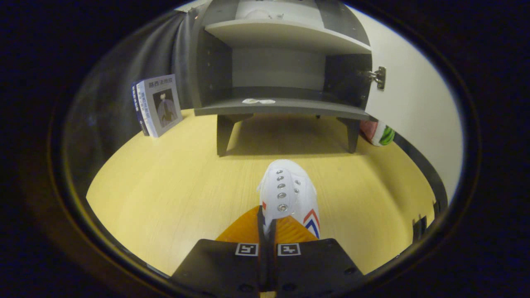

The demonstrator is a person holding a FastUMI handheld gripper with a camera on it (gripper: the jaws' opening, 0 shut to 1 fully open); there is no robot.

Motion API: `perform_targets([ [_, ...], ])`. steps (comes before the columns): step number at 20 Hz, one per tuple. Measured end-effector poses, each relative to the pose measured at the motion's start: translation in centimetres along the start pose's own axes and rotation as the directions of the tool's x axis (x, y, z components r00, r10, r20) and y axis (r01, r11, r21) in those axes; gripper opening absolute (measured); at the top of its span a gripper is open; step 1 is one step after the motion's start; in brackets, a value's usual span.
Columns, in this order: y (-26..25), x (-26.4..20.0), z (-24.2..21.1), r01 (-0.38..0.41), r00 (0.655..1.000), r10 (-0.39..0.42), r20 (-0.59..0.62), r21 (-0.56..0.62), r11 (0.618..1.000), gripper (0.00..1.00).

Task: Open the shoe cabinet door, grab the shoes and put them into the shoe cabinet, then close the shoe cabinet door.

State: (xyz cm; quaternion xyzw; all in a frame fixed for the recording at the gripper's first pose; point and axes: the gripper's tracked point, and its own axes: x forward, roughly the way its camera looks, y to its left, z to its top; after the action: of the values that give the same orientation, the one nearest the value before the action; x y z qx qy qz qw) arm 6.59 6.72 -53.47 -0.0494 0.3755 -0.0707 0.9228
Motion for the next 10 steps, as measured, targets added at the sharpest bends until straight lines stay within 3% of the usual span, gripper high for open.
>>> perform_targets([
  [10, -4.9, -4.3, 7.6, 0.085, 0.991, -0.086, 0.102, 0.009, 0.996, 0.03],
])
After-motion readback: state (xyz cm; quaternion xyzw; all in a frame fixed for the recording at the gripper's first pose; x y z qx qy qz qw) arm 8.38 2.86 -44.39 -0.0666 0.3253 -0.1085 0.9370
